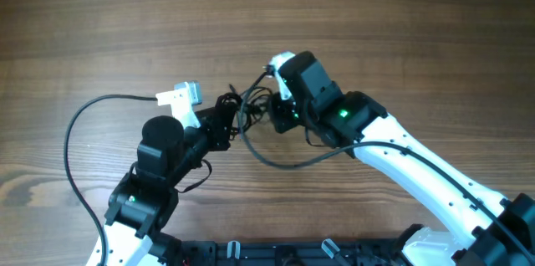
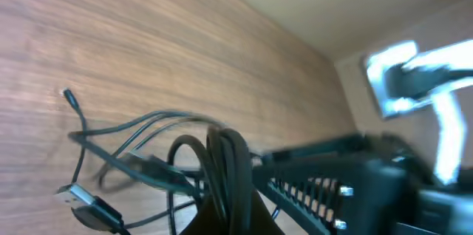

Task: Untangle cables

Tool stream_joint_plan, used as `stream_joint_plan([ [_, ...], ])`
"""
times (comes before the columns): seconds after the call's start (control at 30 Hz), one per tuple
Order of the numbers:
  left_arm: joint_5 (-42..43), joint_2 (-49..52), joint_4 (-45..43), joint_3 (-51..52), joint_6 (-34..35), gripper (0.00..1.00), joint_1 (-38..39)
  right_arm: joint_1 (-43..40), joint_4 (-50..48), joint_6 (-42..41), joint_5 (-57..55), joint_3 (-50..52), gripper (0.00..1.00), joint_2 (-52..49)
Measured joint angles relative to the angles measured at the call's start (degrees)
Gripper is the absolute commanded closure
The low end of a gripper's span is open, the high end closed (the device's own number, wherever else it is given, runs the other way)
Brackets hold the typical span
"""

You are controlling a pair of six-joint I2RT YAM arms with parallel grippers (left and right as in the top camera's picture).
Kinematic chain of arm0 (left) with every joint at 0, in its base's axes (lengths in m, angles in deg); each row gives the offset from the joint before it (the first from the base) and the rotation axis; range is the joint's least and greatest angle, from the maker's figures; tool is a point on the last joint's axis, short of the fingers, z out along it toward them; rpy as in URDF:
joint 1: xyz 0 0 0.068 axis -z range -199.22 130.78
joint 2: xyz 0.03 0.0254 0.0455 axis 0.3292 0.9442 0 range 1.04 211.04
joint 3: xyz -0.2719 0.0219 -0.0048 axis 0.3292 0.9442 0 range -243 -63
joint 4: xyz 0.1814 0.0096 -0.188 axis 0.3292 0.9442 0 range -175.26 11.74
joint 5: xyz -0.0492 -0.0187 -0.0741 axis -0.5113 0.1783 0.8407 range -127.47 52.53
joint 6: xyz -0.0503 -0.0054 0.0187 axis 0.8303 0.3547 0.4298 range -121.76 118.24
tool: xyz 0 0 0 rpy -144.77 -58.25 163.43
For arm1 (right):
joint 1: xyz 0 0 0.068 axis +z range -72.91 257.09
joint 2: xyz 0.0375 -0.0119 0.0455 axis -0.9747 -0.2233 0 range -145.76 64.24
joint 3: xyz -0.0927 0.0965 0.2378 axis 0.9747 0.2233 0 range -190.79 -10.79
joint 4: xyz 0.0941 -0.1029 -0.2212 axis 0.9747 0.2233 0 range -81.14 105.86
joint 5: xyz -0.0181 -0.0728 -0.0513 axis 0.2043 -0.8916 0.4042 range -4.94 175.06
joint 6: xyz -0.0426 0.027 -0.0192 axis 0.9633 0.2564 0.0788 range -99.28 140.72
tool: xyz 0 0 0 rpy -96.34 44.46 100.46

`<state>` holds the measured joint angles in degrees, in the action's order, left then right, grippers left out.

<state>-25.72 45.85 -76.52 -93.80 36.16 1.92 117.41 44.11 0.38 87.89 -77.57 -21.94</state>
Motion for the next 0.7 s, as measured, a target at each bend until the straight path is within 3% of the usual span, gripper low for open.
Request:
stream_joint_plan([
  [0.07, -2.12, -1.20, -0.02, 0.00, -0.17, 0.96, 0.04, -0.66, 2.69, -2.93, -3.56, 0.00, 0.84, -0.96],
  [0.1, -2.64, -1.92, -0.07, -0.02, -0.22, 0.96, 0.04, -0.87, 3.08, -4.07, -4.70, 0.00, 0.96, -1.44],
  [0.37, -5.07, -10.34, 1.66, -1.33, -0.37, 0.96, 0.13, -5.99, 4.72, -6.05, -12.74, 0.00, 0.96, -6.71],
  [0.43, -5.97, -12.74, 4.00, -1.40, -0.39, 0.96, -0.26, -10.78, 4.83, -5.05, -12.22, 0.00, 0.79, -6.78],
  [0.47, -6.32, -13.75, 5.18, -1.51, -0.39, 0.96, -0.74, -12.57, 4.79, -4.02, -10.01, 0.00, 0.61, -6.78],
  [0.5, -6.62, -14.49, 6.21, -1.51, -0.42, 0.96, -1.16, -15.85, 4.81, -1.40, -4.57, 0.00, 0.26, -6.78],
  [0.57, -7.28, -14.78, 7.19, -1.55, -0.79, 0.96, -1.57, -20.24, 4.48, 3.91, 8.83, 0.00, 0.17, -6.78],
  [0.63, -7.45, -14.23, 8.13, -1.55, -1.68, 0.96, -1.66, -21.18, 2.12, 6.34, 21.38, 0.00, 0.14, -6.78],
  [0.67, -7.45, -13.55, 8.13, -1.55, -2.14, 0.96, -1.66, -21.16, -0.02, 6.54, 27.98, 0.00, 0.20, -6.78],
  [0.7, -7.45, -12.81, 7.85, -1.55, -2.47, 0.96, -1.66, -20.90, -3.21, 5.38, 34.14, 0.07, 0.35, -6.78],
])
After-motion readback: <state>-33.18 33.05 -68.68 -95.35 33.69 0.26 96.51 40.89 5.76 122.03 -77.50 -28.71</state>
